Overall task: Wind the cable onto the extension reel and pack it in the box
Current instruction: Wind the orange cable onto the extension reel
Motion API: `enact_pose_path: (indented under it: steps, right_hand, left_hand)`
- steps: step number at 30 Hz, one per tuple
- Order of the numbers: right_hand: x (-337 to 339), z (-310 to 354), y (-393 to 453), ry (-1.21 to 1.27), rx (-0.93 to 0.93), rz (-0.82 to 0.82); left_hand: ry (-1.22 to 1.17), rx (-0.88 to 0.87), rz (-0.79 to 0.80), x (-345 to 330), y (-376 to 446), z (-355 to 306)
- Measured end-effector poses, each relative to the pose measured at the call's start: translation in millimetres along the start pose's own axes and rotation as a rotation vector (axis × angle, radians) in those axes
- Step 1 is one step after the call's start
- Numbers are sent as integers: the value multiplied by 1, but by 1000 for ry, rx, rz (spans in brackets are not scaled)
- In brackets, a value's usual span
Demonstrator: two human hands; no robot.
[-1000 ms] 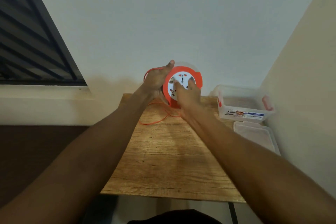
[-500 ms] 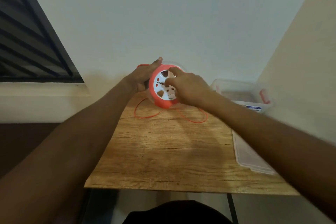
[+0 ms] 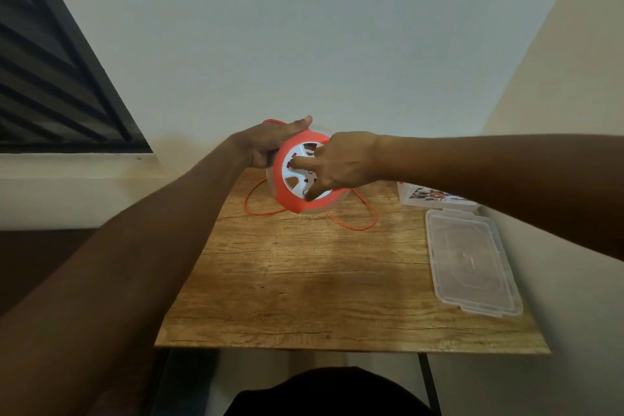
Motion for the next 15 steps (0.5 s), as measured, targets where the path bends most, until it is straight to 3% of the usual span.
enact_pose_path:
  steps: [6,15]
  right_hand:
    - [7,-5,1,-23,-91,-12]
    - [10,-2,11,13,-213,165]
  left_hand:
    - [-20,-15,-1,5,-2,-3]
    - [-29,-51,9,-5,-2,-11]
Point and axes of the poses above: each hand's wrist, its own y-axis towards the middle knuckle, its own x-axis out of the back of the hand, z = x × y, the point moved 4 cm from there along y, towards the middle knuckle
